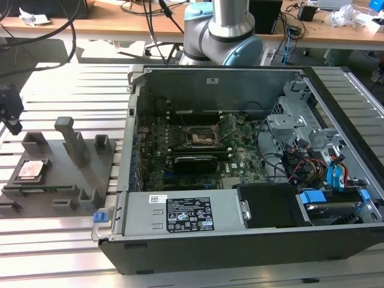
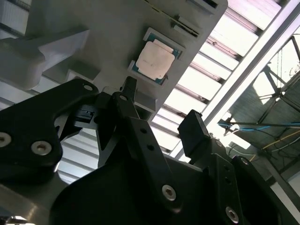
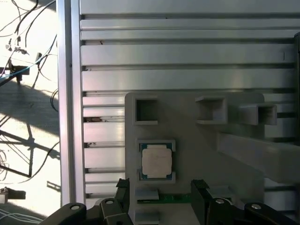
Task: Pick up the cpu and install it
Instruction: 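Pick up the cpu and move it towards the insertion slot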
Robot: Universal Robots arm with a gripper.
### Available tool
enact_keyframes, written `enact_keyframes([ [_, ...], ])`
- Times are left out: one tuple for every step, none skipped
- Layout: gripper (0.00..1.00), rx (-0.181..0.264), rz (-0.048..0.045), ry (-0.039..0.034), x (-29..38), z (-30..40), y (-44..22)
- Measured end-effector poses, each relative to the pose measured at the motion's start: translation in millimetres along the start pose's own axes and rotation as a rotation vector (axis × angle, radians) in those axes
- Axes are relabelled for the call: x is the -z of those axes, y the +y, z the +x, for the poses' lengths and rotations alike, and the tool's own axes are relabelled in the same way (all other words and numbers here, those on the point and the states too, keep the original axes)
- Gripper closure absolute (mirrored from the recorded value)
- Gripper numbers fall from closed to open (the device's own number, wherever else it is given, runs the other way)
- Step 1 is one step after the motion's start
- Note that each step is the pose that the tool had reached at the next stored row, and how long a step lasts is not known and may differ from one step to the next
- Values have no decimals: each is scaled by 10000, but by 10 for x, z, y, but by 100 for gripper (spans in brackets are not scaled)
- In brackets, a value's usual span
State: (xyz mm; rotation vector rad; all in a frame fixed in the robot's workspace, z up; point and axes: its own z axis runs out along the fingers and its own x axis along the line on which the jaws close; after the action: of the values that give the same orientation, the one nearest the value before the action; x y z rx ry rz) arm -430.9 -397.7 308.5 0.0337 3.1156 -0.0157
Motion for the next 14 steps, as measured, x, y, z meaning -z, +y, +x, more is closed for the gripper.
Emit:
enact_keyframes([
  [37,0,-1,0,-7,0,0],
  [37,0,-1,-1,-14,0,0],
  [37,0,0,0,-20,0,0],
  [37,0,0,1,-29,1,0],
  [37,0,0,0,-49,1,0],
  [37,0,0,0,-64,2,0],
  [37,0,0,0,-73,2,0],
  [37,0,0,0,-79,2,1],
  [37,0,0,0,-94,2,1],
  [37,0,0,0,-112,3,1],
  [37,0,0,0,-119,3,1],
  [37,0,0,0,-126,3,1],
  [37,0,-1,0,-133,3,1],
  [37,0,0,0,-139,3,1],
])
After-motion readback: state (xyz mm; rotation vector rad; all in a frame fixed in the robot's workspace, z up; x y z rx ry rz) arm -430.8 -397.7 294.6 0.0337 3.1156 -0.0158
